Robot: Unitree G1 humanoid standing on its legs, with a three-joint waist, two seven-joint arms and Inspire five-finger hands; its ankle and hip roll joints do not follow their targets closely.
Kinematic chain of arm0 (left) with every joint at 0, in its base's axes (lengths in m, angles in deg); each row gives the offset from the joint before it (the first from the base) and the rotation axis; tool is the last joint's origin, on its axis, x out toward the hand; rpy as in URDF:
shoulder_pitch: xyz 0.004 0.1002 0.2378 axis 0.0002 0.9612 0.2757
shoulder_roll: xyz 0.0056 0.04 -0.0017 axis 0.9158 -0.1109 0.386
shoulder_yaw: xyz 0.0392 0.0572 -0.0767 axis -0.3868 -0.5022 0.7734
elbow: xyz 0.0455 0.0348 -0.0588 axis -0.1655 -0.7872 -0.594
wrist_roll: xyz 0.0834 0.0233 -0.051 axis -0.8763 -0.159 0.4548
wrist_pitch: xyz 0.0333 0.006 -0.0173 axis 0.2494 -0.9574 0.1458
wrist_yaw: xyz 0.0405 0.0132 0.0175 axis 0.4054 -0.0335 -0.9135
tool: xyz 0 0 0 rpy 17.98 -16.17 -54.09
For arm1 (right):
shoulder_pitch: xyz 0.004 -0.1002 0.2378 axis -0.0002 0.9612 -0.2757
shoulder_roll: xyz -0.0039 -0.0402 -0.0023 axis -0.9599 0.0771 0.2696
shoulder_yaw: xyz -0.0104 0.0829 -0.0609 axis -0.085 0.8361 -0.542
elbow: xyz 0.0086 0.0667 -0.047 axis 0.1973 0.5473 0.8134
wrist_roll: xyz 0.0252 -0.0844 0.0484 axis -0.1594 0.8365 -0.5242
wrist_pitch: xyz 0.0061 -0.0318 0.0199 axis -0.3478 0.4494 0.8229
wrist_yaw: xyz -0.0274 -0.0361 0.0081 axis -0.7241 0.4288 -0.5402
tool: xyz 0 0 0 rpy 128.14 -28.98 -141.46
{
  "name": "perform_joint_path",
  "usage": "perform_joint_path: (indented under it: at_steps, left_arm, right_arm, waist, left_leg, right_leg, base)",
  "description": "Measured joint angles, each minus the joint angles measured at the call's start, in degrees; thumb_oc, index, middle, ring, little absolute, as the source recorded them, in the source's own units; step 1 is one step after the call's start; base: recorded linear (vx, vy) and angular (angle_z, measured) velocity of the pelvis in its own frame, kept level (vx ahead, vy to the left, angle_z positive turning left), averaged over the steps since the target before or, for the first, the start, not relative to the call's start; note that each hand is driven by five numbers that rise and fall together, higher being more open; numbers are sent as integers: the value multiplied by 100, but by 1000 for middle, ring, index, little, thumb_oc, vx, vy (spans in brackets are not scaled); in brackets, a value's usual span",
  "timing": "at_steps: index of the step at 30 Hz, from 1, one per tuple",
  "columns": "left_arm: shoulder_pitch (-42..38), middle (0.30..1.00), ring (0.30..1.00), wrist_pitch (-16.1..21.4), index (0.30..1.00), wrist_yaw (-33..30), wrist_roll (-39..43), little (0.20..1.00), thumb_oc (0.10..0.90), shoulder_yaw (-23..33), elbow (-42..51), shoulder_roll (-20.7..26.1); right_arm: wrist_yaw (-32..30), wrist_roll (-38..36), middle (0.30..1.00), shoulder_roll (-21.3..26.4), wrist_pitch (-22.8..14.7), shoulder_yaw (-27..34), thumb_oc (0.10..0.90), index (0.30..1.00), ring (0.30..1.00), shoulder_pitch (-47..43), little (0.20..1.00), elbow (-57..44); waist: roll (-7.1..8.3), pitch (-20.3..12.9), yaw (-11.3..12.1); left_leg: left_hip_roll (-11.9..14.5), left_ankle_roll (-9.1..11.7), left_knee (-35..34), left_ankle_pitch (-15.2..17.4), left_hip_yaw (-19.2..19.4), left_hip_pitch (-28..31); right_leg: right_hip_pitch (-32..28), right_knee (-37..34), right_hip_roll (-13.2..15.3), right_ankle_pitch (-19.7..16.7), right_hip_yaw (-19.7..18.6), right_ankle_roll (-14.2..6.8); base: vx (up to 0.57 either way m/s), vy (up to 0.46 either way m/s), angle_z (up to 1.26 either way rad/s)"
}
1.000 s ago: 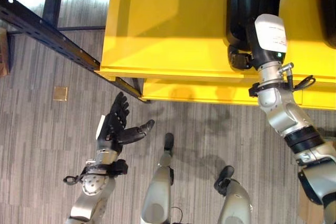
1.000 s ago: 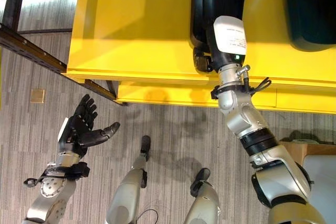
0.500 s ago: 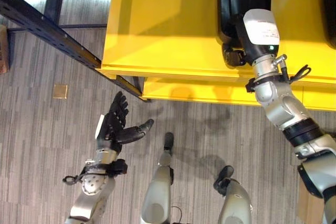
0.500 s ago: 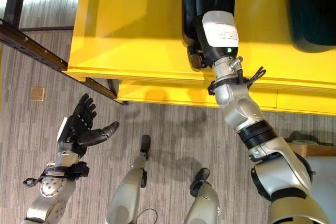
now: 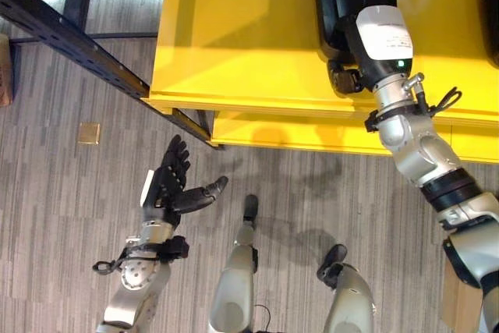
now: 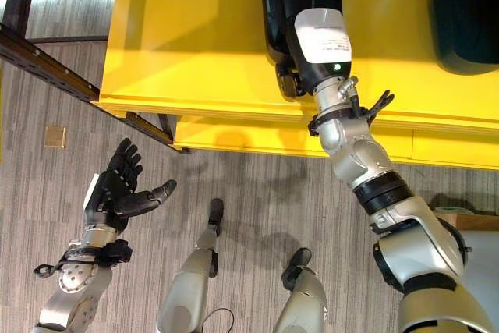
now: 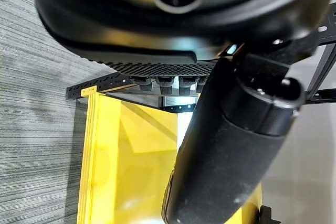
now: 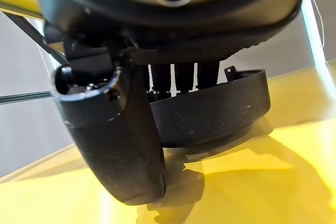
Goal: Move parts from the plastic box to the shelf.
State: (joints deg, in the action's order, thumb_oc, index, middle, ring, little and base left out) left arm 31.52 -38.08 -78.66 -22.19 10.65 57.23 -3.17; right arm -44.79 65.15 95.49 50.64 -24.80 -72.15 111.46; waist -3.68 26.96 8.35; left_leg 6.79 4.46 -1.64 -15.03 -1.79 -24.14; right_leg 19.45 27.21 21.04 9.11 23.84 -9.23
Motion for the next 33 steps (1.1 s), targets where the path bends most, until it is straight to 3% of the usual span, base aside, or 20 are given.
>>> perform_joint_path:
  at_steps: [26, 27, 33]
  left_arm:
    - [4, 1000, 1000, 80, 1000, -9, 1, 1000, 900, -1, 0, 0]
    - [4, 1000, 1000, 80, 1000, -9, 1, 1000, 900, 0, 0, 0]
    - [-5, 1000, 1000, 80, 1000, -7, -1, 1000, 900, -3, 0, 0]
  right_arm:
    - [-206, -278, 305, -91, -8, 1, 404, 305, 305, -132, 305, 200]
    - [-206, -278, 1000, -94, 5, 1, 900, 1000, 1000, -133, 1000, 200]
    - [-208, -283, 1000, -116, -28, 25, 900, 1000, 1000, -137, 1000, 168]
  waist:
    - [2, -1, -12]
    - [2, -1, -12]
    - [3, -2, -26]
  left_leg:
    - [8, -43, -3, -37, -10, -107]
    - [8, -45, -3, -39, -12, -110]
    - [7, -54, -1, -46, -6, -149]
  right_leg:
    - [150, 106, 5, 16, -24, 29]
    - [154, 112, 6, 17, -25, 29]
    - [214, 139, 13, 18, -38, 31]
  base:
    - [0, 0, 0]
    - [0, 0, 0]
    - [0, 0, 0]
